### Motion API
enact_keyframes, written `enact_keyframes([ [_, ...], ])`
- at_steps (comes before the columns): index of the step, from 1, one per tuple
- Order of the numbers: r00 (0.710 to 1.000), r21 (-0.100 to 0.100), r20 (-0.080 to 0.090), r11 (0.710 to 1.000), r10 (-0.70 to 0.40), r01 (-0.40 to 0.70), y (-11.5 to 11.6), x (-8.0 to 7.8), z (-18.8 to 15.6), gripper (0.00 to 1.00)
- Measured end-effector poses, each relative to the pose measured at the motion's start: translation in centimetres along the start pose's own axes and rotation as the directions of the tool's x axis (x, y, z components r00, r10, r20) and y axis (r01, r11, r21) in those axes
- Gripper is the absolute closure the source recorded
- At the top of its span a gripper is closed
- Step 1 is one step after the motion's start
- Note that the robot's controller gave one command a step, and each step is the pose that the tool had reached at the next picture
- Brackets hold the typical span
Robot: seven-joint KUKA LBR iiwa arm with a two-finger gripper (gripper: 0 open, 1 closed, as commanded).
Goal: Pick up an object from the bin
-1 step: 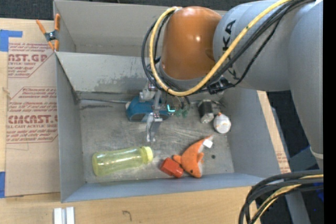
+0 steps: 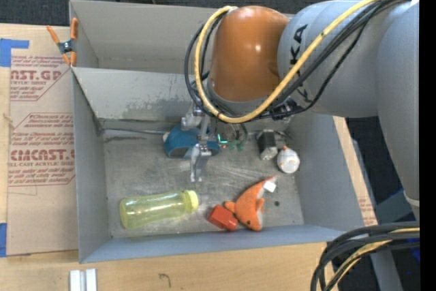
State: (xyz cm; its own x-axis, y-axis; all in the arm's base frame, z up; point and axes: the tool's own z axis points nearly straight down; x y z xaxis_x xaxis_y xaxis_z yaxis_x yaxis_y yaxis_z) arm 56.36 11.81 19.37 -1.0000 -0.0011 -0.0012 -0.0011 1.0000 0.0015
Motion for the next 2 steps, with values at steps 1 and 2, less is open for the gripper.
enact_keyframes([
  [1,0.998,0.000,0.012,0.998,-0.063,0.063,-0.2,1.7,1.9,0.00],
  [2,0.979,0.002,0.000,0.979,-0.206,0.206,2.6,6.3,6.4,0.00],
])
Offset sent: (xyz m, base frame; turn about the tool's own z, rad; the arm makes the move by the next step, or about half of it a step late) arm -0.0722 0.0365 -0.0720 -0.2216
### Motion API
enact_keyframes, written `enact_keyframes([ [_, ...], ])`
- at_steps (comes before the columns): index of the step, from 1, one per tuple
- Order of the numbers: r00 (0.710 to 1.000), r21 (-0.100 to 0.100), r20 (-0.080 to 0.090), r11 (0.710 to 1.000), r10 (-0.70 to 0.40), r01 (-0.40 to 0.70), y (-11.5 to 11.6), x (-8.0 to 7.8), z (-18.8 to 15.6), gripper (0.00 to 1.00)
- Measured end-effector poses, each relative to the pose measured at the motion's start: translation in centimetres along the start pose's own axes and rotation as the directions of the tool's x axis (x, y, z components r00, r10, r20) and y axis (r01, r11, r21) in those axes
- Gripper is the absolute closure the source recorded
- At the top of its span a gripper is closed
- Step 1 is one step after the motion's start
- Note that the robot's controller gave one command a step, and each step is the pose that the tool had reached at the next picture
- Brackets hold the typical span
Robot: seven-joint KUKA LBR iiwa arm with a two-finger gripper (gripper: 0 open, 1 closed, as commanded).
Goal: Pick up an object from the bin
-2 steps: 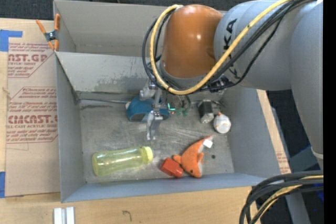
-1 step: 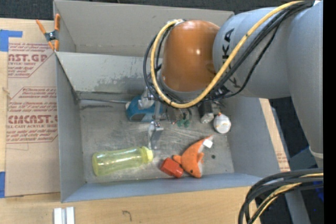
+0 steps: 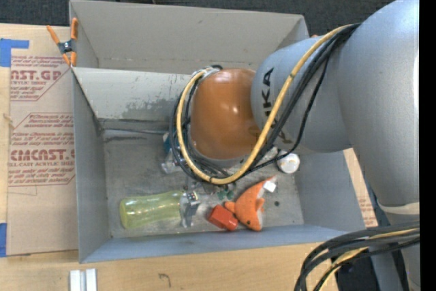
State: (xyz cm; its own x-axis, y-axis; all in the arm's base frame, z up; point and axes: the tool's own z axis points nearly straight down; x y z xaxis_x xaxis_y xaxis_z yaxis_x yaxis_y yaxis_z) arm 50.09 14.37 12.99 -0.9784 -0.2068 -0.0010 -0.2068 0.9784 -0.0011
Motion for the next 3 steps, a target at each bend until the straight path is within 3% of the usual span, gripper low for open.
enact_keyframes([
  [1,0.975,-0.002,-0.002,0.975,0.223,-0.223,0.1,-0.2,4.0,1.00],
  [2,0.975,-0.002,-0.002,0.975,0.223,-0.223,0.1,-0.2,4.0,1.00],
  [3,0.995,0.000,-0.003,0.995,0.095,-0.095,2.0,-1.3,-15.5,1.00],
])
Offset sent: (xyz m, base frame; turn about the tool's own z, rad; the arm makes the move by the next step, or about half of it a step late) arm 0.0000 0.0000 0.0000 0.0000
